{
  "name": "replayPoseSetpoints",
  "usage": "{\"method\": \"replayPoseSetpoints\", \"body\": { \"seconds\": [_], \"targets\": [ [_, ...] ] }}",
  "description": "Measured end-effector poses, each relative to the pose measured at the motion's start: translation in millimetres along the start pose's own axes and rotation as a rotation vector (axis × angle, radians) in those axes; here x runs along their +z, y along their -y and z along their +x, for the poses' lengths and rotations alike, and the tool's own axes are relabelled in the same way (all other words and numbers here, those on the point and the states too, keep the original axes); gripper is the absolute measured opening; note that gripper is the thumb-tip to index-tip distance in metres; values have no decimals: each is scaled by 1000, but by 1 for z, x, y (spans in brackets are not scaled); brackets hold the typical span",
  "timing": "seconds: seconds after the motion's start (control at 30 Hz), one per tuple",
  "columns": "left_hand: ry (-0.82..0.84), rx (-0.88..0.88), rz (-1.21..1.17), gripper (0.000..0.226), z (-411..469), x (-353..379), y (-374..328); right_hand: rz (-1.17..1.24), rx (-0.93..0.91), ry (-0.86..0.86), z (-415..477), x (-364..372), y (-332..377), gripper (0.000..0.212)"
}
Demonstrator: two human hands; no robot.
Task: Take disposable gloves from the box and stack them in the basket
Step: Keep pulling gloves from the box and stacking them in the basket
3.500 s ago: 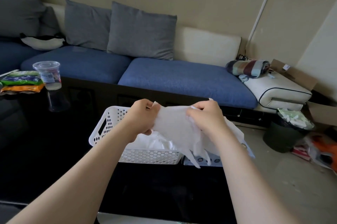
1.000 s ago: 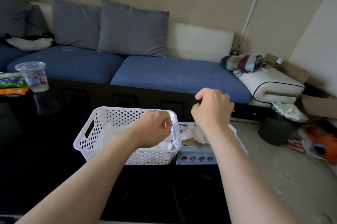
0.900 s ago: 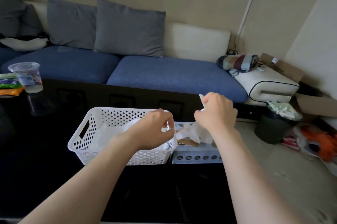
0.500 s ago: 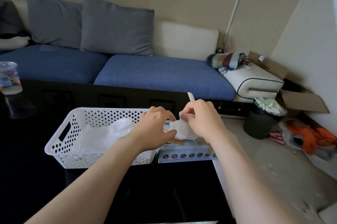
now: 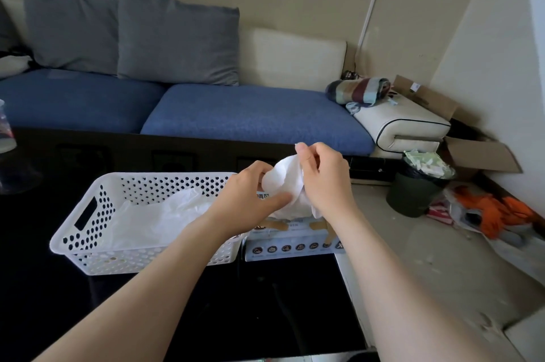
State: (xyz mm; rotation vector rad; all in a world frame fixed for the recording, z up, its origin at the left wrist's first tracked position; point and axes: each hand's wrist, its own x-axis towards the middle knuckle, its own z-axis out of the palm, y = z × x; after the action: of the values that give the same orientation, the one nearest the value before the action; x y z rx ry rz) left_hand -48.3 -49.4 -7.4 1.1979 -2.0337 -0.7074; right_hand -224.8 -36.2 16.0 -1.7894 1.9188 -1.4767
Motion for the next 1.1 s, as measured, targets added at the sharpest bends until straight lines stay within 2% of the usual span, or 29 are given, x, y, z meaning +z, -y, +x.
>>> {"method": "replayPoseSetpoints", "body": {
  "seconds": [0.27, 0.4, 0.5, 0.6, 0.7, 0.83, 0.97, 1.1],
  "targets": [
    [28, 17, -81, 34, 2, -3, 3, 229, 62, -224, 1, 1, 14, 48],
    [71, 10, -30, 37, 0, -5, 4, 326, 41, -391, 3, -3, 27, 43],
    [68, 12, -31, 28, -1, -7, 3, 427, 48, -469, 5, -4, 36, 42],
    [20, -42, -106, 29, -1, -12, 3, 593, 161, -429, 2, -3, 50, 43],
    [-8, -112, -389, 39, -3, -24, -5, 775, 381, -313, -3, 1, 62, 43],
    [40, -243, -740, 58, -7, -44, -9, 882, 613, -153, -4, 12, 72, 27],
    [-42, -261, -791, 34, -10, -59, 4, 911, 768, -49, -4, 25, 85, 26],
    [-177, -306, -829, 23, -13, -72, 12, 827, 718, 115, -12, 32, 88, 32]
  ]
}}
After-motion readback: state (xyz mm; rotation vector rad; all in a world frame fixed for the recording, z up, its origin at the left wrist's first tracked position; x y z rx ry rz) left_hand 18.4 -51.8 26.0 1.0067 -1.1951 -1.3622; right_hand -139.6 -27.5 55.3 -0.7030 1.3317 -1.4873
